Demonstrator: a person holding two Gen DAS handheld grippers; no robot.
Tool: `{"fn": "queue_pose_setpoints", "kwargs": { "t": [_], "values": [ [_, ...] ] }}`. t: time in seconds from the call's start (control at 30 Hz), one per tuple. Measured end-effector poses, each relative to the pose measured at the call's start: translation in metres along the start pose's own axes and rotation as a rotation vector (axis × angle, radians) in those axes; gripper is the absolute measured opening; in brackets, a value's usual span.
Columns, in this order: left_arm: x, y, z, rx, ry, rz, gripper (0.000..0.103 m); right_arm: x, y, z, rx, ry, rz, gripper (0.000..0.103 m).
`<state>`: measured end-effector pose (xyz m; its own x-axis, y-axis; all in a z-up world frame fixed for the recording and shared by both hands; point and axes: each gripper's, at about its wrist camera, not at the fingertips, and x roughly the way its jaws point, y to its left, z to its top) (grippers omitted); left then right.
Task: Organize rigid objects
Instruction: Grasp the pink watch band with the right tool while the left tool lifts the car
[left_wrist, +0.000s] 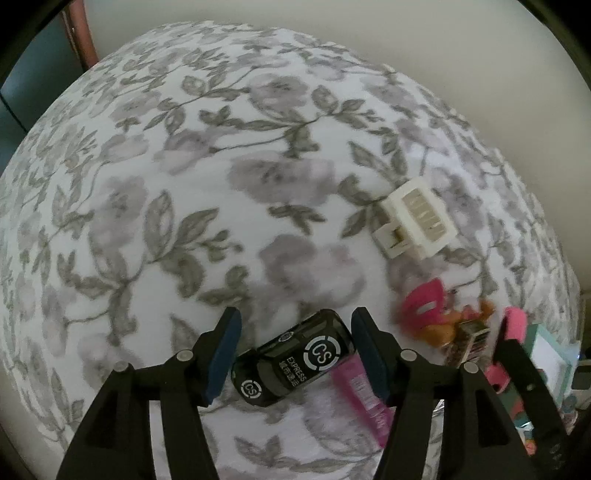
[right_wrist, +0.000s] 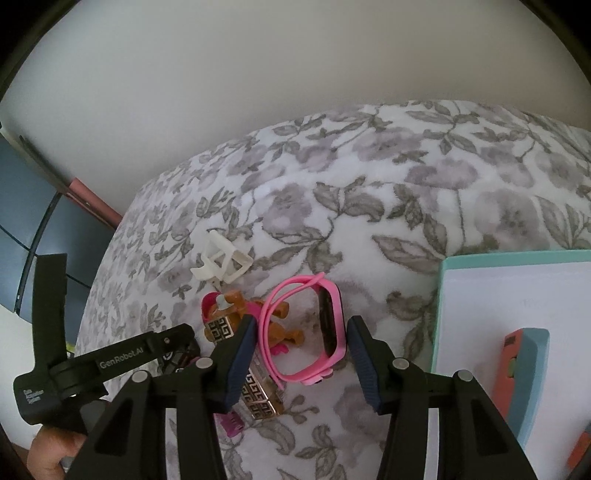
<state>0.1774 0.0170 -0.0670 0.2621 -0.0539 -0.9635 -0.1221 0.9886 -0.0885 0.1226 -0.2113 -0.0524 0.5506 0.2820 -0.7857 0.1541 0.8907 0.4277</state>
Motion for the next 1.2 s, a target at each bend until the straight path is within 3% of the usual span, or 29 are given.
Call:
{"fn": "queue_pose_setpoints", "kwargs": {
  "t": [0.2, 0.43, 0.53, 0.7, 0.77, 0.9, 0.97, 1.13, 1.2],
  "values": [
    [-0.005, 0.008, -0.011, 0.023, 0.022, 0.065, 0.064, -0.008, 0.004, 0.001, -0.006, -0.008, 0.026, 0.053],
    [-0.016, 0.019, -0.029, 0.022, 0.037, 0.058, 0.065, -0.016, 0.008, 0.001, -0.013, -0.014, 0.051, 0.053],
    [-0.021, 0.032, -0.04, -0.005, 0.029, 0.076, 0.08, -0.019, 0.008, 0.001, -0.01, -0.016, 0.064, 0.053],
    [-0.025, 0.051, -0.058, -0.042, 0.05, 0.028, 0.081, -0.024, 0.008, 0.0, -0.009, -0.016, 0.084, 0.053],
    [-0.028, 0.054, -0.062, -0.023, 0.041, 0.033, 0.081, -0.026, 0.008, -0.001, -0.008, -0.016, 0.091, 0.053],
    [-0.032, 0.042, -0.07, 0.097, 0.026, 0.11, 0.081, -0.027, 0.004, -0.001, 0.002, -0.014, 0.095, 0.053],
    [-0.028, 0.037, -0.075, 0.142, 0.042, 0.086, 0.081, -0.027, 0.002, -0.002, 0.008, -0.013, 0.099, 0.053],
    [-0.019, 0.035, -0.086, 0.184, 0.028, 0.074, 0.072, -0.027, -0.001, -0.002, 0.016, -0.008, 0.103, 0.053],
    [-0.022, 0.038, -0.087, 0.175, 0.021, 0.062, 0.062, -0.027, -0.001, -0.002, 0.016, -0.007, 0.105, 0.053]
  ]
}}
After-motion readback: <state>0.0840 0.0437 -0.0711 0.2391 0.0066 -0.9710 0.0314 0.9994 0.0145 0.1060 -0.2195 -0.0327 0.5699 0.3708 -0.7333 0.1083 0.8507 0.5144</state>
